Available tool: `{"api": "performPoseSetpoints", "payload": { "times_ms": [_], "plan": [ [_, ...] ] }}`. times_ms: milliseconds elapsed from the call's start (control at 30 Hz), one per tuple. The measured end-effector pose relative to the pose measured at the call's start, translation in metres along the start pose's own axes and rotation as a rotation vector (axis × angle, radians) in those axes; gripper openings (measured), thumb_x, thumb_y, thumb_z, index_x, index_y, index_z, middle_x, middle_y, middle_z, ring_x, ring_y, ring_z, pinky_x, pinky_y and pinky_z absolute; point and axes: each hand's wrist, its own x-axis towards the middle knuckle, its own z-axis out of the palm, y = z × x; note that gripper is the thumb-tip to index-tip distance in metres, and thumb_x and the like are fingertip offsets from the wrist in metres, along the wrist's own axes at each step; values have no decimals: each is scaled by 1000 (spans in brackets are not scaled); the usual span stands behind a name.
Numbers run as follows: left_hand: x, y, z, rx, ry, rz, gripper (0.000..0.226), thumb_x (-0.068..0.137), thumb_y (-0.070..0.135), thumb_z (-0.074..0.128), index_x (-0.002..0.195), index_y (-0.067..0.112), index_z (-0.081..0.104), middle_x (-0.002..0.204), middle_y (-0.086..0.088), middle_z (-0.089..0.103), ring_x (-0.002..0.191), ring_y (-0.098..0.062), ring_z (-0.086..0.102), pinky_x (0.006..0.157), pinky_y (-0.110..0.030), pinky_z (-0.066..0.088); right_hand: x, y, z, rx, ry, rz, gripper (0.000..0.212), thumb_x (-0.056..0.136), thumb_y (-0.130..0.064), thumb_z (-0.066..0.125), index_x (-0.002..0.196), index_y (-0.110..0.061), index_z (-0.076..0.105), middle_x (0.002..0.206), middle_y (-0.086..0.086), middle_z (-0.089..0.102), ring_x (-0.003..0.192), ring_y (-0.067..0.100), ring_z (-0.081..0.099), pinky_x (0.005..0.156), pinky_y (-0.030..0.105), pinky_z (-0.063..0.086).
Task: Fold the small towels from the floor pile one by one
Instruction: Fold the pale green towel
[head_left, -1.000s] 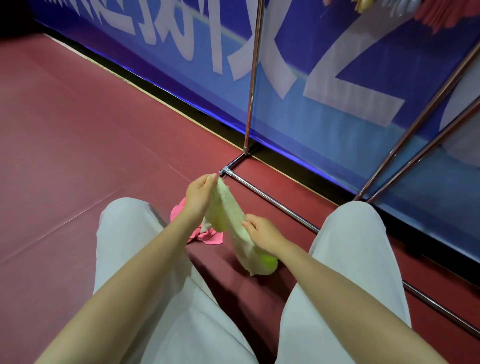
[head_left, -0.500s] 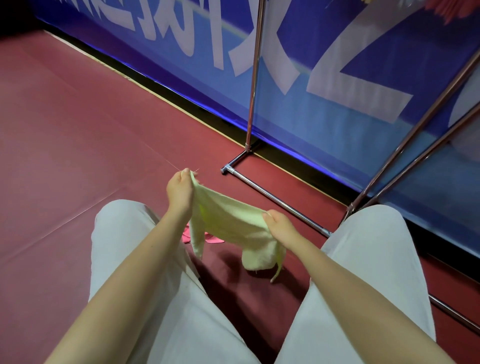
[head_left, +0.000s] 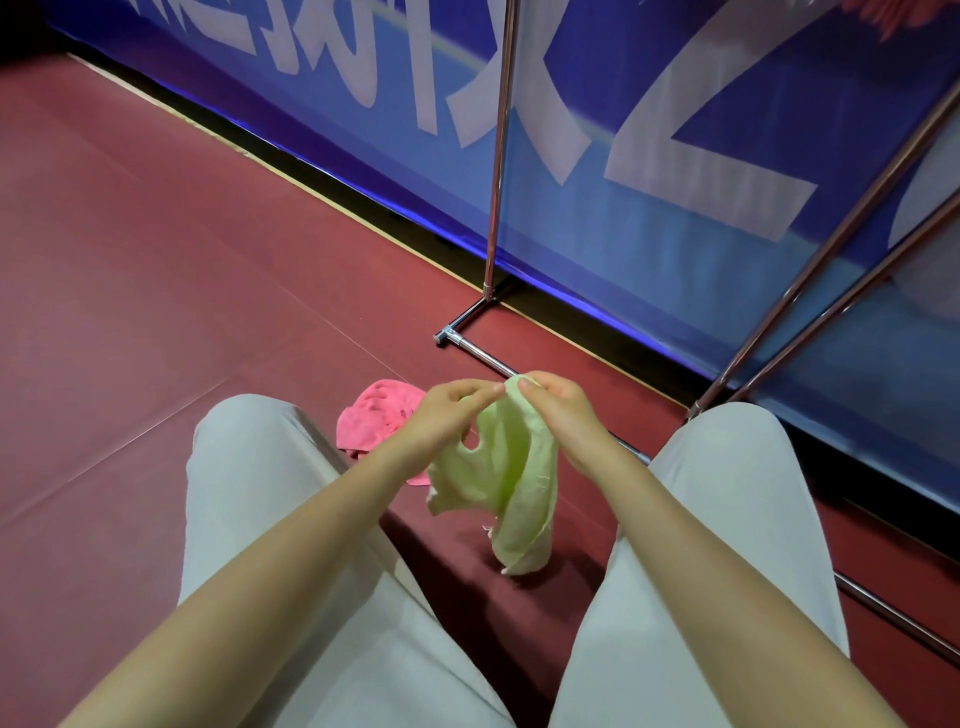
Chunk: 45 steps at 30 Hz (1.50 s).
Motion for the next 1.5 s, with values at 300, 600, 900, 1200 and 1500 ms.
{"api": "performPoseSetpoints", "payload": {
  "times_ms": [300, 600, 900, 1200, 1500],
  "plan": [
    [14, 4, -5, -118, 284, 9, 13, 93, 10, 59, 89, 4, 70, 61, -6, 56, 38, -3, 48, 43, -16, 40, 6, 8, -6, -308, -11, -149, 16, 90, -15, 61, 76, -23, 62, 65, -12, 56, 56, -5, 47, 58, 14, 38],
    [25, -1, -28, -60, 453, 66, 20, 95, 21, 59, 79, 10, 63, 67, 0, 54, 65, -15, 52, 66, -30, 44, 9, 50, -1, -633, -93, -127, 35, 96, -19, 50, 63, -21, 39, 56, -5, 38, 58, 10, 34, 55, 28, 26],
    [25, -4, -72, -219, 696, -63, 30, 93, 20, 59, 64, 20, 55, 62, -2, 51, 56, -13, 46, 56, -27, 39, 6, 74, -4, -647, -96, 125, 36, 101, -20, 37, 66, -18, 39, 67, -3, 42, 62, 11, 38, 54, 26, 28],
    [22, -23, -48, 80, 438, -194, 33, 95, 25, 50, 66, 14, 58, 54, -3, 53, 49, -17, 44, 48, -23, 35, 6, 17, 8, -251, 121, 16, 13, 95, -10, 47, 90, -9, 60, 75, 0, 54, 62, 8, 48, 50, 7, 38],
    [17, -18, -8, 78, 215, -61, 29, 101, 14, 41, 100, 14, 69, 87, 8, 68, 78, -2, 57, 76, -20, 42, -3, 3, 9, -154, 0, -46, 14, 96, -12, 51, 91, -12, 64, 74, -7, 58, 72, 4, 52, 65, 11, 41]
  ]
}}
